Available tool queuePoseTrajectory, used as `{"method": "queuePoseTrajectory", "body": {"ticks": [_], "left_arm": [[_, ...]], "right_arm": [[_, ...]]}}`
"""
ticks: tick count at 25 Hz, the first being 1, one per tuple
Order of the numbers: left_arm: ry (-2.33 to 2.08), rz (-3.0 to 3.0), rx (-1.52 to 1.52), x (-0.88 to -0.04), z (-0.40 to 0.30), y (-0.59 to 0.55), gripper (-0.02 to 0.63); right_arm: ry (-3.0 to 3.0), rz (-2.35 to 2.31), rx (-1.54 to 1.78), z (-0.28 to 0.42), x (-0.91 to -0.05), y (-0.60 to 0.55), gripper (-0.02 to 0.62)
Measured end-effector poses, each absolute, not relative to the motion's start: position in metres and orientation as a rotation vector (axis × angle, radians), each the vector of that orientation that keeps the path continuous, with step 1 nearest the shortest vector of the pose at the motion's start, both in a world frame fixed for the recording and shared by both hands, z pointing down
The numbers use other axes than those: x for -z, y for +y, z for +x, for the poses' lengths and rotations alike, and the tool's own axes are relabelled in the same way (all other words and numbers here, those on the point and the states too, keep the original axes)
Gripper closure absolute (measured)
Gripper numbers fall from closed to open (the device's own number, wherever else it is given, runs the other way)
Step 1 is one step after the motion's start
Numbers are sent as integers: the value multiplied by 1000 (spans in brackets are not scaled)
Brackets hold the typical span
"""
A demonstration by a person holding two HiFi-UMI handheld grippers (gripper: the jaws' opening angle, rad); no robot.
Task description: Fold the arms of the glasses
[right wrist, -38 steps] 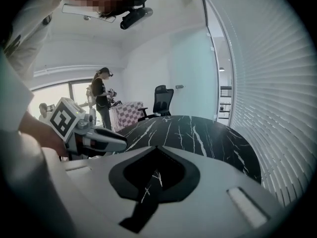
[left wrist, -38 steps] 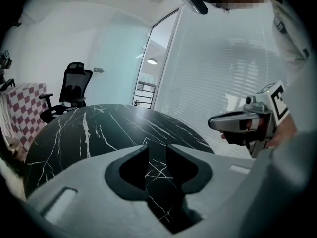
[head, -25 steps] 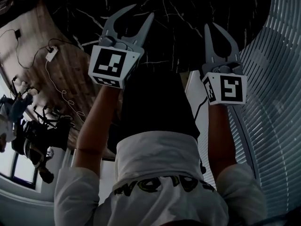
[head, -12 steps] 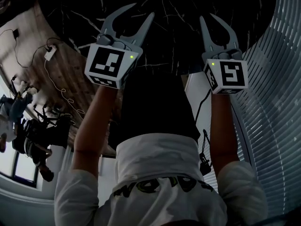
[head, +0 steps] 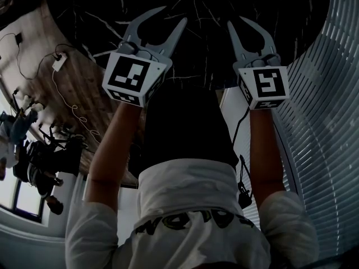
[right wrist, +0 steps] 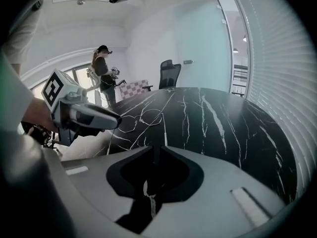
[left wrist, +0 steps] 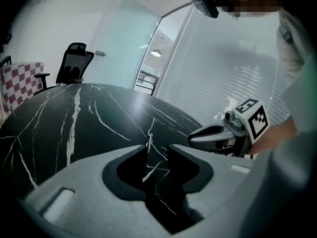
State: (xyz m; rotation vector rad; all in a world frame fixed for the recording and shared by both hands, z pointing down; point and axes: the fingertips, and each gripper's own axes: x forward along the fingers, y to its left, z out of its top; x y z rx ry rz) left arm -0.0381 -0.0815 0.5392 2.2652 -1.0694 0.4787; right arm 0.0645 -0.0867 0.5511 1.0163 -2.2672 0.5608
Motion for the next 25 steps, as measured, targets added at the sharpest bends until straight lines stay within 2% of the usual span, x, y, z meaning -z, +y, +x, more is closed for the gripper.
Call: {"method": "queuePoseTrajectory", "body": {"ticks": [9, 13, 25], "left_arm": [[-1026, 2255, -471, -542, -33, -72, 477], [-1026, 2248, -470, -543, -35, -74, 477], [-951, 2259, -465, -544, -19, -65, 477]], "right_arm": [[-2318, 970, -533, 48, -540, -82, 551], [-2241, 1027, -490, 72, -550, -92, 472], [-2274, 862, -495, 42, -564, -68, 497]]}}
